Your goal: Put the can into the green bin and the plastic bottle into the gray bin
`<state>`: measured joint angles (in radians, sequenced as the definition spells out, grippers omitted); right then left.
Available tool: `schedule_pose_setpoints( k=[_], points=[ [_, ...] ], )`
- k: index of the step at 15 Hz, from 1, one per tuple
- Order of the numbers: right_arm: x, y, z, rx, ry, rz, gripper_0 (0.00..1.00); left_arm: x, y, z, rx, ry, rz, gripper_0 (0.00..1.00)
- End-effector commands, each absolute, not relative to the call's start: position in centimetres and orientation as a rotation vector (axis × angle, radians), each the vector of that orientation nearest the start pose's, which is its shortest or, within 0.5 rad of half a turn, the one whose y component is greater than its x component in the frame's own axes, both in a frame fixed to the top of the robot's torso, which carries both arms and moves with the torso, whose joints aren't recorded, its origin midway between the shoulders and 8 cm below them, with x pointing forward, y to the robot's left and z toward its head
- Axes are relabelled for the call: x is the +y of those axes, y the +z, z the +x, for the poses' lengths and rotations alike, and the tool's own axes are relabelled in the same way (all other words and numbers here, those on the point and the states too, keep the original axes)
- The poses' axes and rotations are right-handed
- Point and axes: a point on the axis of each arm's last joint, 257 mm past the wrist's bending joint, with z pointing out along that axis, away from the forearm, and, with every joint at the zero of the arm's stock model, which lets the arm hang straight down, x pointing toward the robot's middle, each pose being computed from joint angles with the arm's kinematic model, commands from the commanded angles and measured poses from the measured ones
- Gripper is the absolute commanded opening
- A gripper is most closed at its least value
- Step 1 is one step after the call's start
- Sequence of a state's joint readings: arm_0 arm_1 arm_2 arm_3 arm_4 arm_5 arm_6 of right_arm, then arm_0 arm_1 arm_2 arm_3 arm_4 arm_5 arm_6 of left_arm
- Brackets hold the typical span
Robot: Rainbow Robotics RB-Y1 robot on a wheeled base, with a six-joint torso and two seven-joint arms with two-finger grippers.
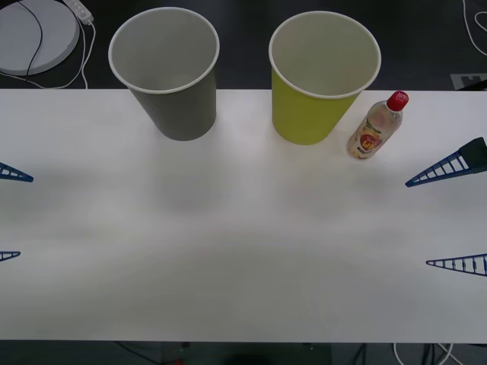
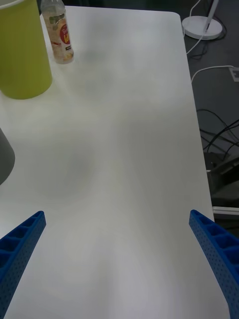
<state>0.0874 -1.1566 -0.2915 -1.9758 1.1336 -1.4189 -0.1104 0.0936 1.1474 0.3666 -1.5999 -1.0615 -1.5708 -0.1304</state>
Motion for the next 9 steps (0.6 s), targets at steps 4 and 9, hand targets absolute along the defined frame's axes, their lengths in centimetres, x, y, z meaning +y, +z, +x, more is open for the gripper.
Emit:
schedule_pose_setpoints(
  k=[4, 9],
  points=[
    [-25.4, -11.3, 31.1, 1.445, 0.441, -1.779, 1.0, 34.5, -11.9, 32.6, 1.482, -0.439, 1.646, 1.0],
    [-24.0, -11.7, 30.4, 1.453, 0.559, -1.654, 1.0, 34.5, -11.9, 32.6, 1.482, -0.439, 1.646, 1.0]
  ],
)
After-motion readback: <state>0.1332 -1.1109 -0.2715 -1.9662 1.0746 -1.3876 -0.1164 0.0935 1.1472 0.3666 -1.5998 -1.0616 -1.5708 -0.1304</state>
